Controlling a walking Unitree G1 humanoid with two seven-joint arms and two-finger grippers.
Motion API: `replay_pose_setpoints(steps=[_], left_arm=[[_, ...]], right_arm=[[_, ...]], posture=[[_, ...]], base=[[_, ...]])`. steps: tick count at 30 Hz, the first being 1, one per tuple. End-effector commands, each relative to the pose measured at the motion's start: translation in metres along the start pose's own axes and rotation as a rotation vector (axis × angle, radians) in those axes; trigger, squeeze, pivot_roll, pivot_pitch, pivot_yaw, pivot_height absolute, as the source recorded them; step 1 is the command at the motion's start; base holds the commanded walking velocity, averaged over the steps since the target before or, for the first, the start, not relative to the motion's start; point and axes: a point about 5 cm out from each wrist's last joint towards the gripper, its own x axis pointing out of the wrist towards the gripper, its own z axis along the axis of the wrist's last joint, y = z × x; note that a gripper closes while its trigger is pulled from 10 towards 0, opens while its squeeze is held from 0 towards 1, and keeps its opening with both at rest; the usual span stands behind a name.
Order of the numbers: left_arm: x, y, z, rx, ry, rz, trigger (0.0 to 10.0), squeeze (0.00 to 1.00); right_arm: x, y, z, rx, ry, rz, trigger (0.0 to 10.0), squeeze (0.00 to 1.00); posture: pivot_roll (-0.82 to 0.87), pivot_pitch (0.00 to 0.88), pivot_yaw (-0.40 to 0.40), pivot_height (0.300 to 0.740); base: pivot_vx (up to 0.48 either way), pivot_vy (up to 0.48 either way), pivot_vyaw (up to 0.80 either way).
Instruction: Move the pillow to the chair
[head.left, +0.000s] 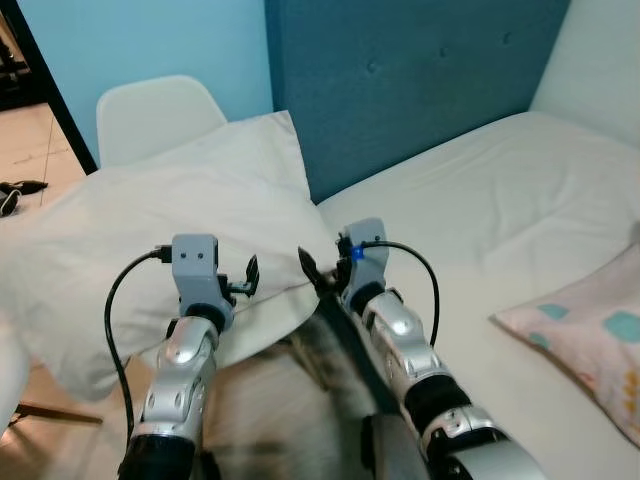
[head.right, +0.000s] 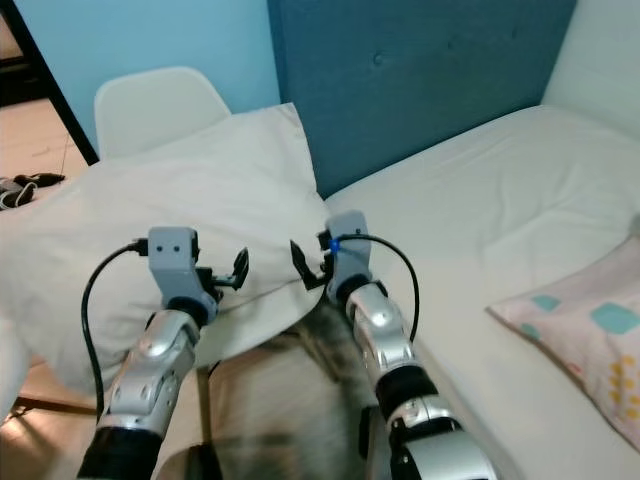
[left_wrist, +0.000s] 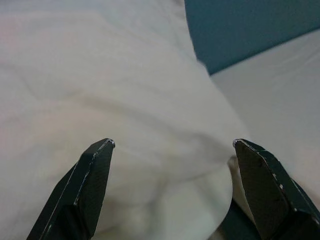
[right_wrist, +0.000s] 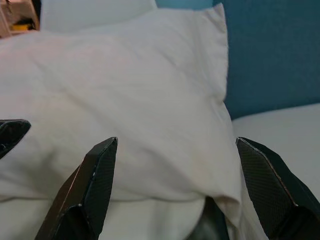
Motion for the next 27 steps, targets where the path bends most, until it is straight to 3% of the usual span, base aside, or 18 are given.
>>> replay_pose_setpoints(steps=[1,4,13,19,27], left_arm=[[-0.003,0.006,-0.012,-0.008,0.061,0.027,10.0,0.0],[-0.003,0.007,-0.016,0.005,0.081,0.027,10.0,0.0],[-0.008,0.017,-0.029,0.017,0.1,0.055,10.0,0.0],[-0.014,0.024,-0.051,-0.005,0.207,0.085,10.0,0.0],[-0.021,0.032,-0.068,-0.012,0.249,0.102,10.0,0.0]], right_arm=[[-0.001,0.001,-0.003,-0.003,0.018,0.008,10.0,0.0],[-0.002,0.001,-0.004,-0.001,0.022,0.006,10.0,0.0],[-0.005,-0.001,-0.01,-0.004,0.048,-0.004,10.0,0.0],[-0.015,-0.008,-0.029,-0.006,0.129,-0.033,10.0,0.0],[-0.033,-0.017,-0.059,-0.019,0.273,-0.081,10.0,0.0]], posture=[[-0.07,0.081,0.016,0.616],[-0.06,0.08,0.016,0.626],[-0.06,0.079,0.015,0.661],[-0.06,0.076,0.015,0.686],[-0.06,0.069,0.014,0.711]], base=[[0.0,0.0,0.0],[-0.48,0.0,0.0],[0.0,0.0,0.0],[-0.16,0.0,0.0],[-0.114,0.0,0.0]])
